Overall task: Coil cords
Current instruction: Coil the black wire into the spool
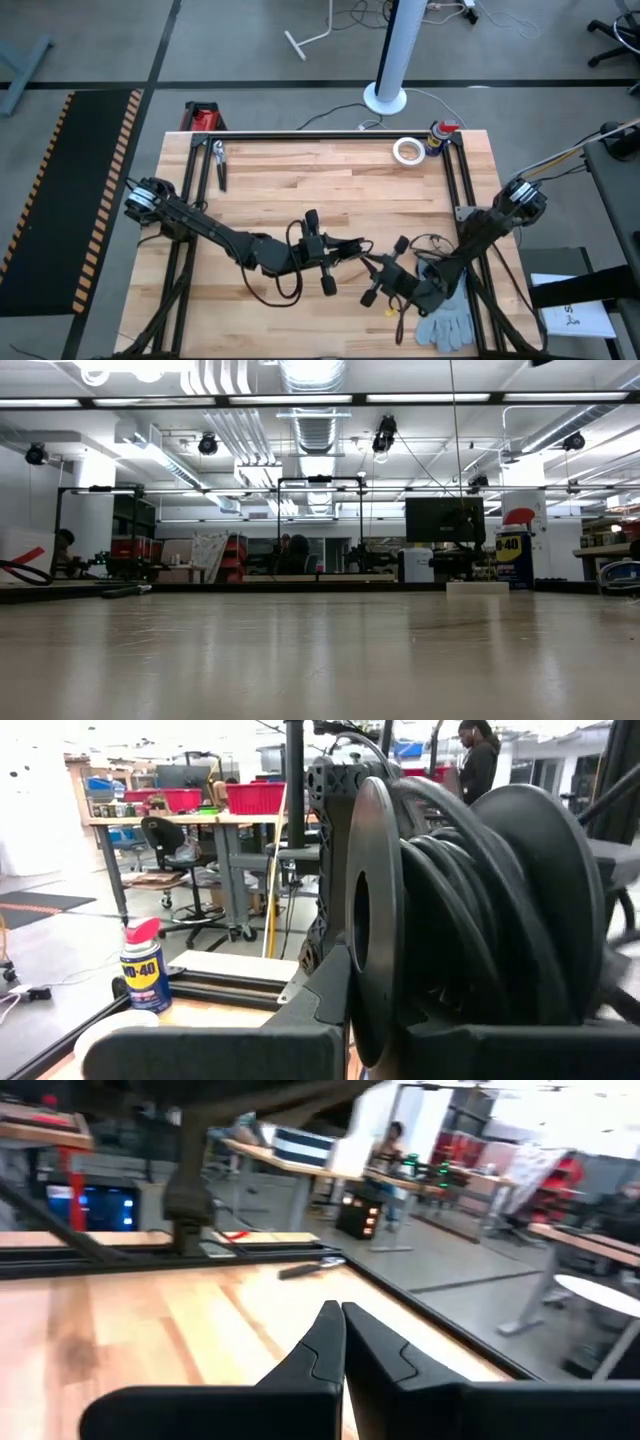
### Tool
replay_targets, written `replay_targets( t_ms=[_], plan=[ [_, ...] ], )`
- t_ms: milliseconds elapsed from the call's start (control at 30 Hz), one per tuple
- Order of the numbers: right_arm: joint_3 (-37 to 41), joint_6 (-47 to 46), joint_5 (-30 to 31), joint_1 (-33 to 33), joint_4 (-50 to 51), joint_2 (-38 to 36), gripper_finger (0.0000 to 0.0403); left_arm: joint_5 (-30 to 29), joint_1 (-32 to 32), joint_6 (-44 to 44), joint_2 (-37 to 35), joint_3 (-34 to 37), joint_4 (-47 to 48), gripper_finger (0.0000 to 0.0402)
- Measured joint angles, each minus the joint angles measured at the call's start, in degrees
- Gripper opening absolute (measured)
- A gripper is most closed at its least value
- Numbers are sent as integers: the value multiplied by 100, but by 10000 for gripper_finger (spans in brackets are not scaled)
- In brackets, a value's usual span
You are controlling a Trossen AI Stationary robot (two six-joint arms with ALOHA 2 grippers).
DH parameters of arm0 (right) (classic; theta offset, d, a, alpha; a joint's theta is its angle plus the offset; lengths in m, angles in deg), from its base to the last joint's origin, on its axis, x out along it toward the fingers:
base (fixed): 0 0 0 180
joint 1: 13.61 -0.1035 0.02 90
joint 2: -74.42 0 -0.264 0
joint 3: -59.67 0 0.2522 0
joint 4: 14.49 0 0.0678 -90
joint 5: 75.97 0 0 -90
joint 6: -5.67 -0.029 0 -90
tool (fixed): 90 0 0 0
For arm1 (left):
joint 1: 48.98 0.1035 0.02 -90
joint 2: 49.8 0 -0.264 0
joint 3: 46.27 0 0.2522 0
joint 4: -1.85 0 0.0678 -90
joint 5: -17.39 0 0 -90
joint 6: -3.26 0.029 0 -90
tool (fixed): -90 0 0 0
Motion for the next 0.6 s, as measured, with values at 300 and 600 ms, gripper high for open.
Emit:
replay_targets(
  t_ms=[300,600],
  plan=[
    [35,-332,130,-321,-5,-84,0,-145,-46,-263,-2,0,568,0],
    [44,-438,-1894,190,-1251,112,6,-121,-75,-50,1,0,230,0]
  ],
)
